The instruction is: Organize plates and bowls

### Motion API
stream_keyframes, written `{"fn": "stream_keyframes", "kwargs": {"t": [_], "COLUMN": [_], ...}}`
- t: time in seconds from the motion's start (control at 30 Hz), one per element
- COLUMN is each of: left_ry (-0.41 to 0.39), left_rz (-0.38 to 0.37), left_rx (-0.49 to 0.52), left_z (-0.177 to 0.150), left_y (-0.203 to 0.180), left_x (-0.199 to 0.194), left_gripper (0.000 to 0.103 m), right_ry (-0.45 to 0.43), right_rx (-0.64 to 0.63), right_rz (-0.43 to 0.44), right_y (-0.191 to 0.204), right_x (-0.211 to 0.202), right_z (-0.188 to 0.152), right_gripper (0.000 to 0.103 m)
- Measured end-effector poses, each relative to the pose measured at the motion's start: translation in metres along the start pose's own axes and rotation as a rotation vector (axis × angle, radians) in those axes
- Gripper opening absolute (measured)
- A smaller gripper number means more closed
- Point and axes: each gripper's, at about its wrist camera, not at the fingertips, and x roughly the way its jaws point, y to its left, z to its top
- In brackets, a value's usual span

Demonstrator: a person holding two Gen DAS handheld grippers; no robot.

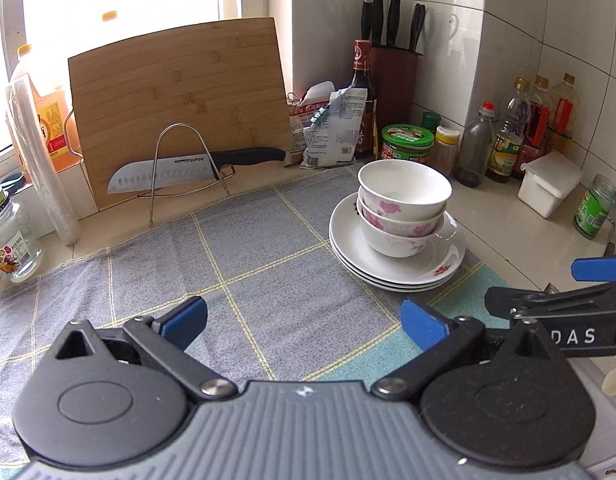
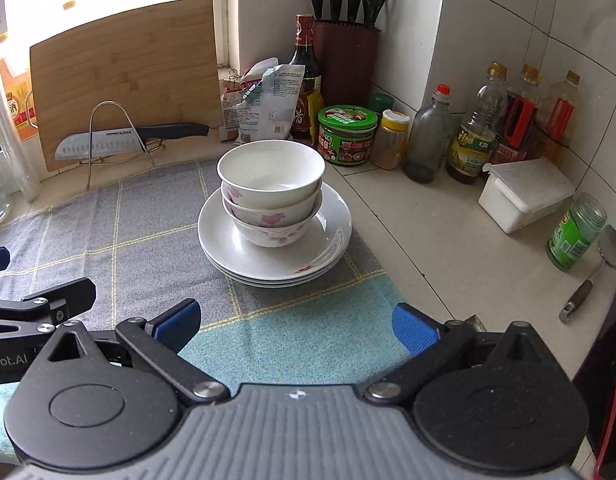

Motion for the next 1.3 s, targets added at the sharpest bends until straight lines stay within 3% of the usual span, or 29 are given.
{"fn": "stream_keyframes", "kwargs": {"t": [1.3], "left_ry": [-0.038], "left_rz": [0.018], "left_rx": [-0.002], "left_z": [0.006], "left_y": [-0.01], "left_x": [-0.019], "left_gripper": [0.102], "right_ry": [-0.053], "right_rx": [-0.004], "right_rz": [-0.023], "right_y": [-0.005], "right_x": [-0.016], "right_z": [0.004], "right_gripper": [0.103]}}
